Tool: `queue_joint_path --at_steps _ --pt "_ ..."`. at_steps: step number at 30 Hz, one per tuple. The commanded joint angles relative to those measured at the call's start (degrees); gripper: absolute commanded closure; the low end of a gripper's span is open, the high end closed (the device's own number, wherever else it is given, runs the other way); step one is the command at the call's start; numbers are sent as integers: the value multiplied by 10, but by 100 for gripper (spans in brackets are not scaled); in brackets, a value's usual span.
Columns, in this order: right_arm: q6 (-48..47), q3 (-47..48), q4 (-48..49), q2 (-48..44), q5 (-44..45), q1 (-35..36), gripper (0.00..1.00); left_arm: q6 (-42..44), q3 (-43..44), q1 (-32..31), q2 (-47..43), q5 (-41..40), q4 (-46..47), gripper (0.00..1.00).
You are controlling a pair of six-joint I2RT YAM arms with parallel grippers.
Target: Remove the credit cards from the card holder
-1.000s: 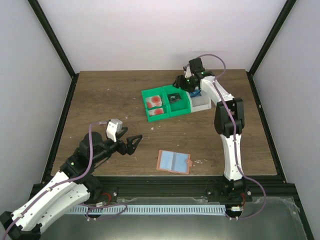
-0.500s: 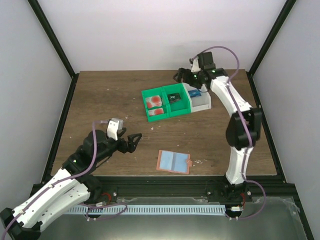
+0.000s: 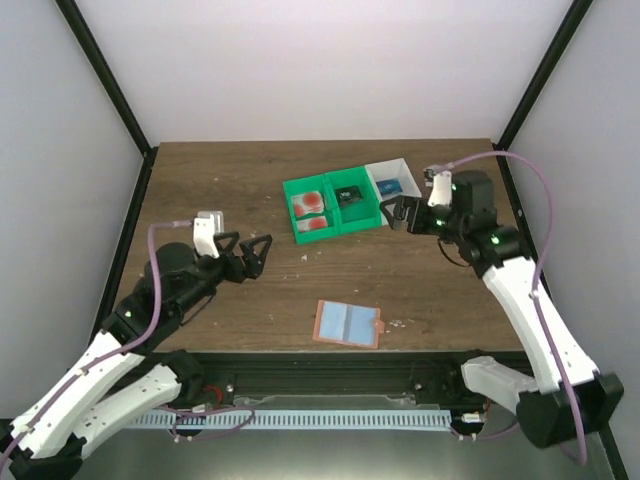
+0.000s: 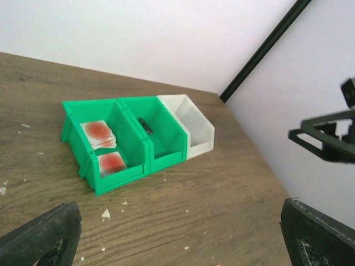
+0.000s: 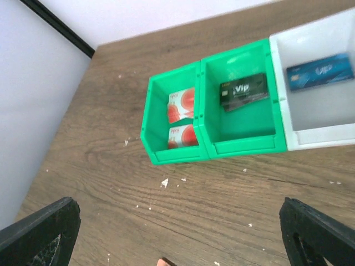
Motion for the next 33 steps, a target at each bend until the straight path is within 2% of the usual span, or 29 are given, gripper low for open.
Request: queue_joint_path --at_steps 1,8,17,27,33 --pt "-17 -15 -27 -101 45 -3 0 -20 33 2 -12 -10 -16 0" --pt "1 -65 -58 -241 42 -3 0 -33 41 2 -29 6 -13 0" --pt "44 -159 -32 -317 22 -2 0 -51 -23 2 -60 57 37 0" --pt "49 -134 -23 -333 42 -3 0 -38 -34 2 -80 50 22 1" --pt "32 -89 -10 -340 59 -2 0 -10 4 1 -80 32 -6 1"
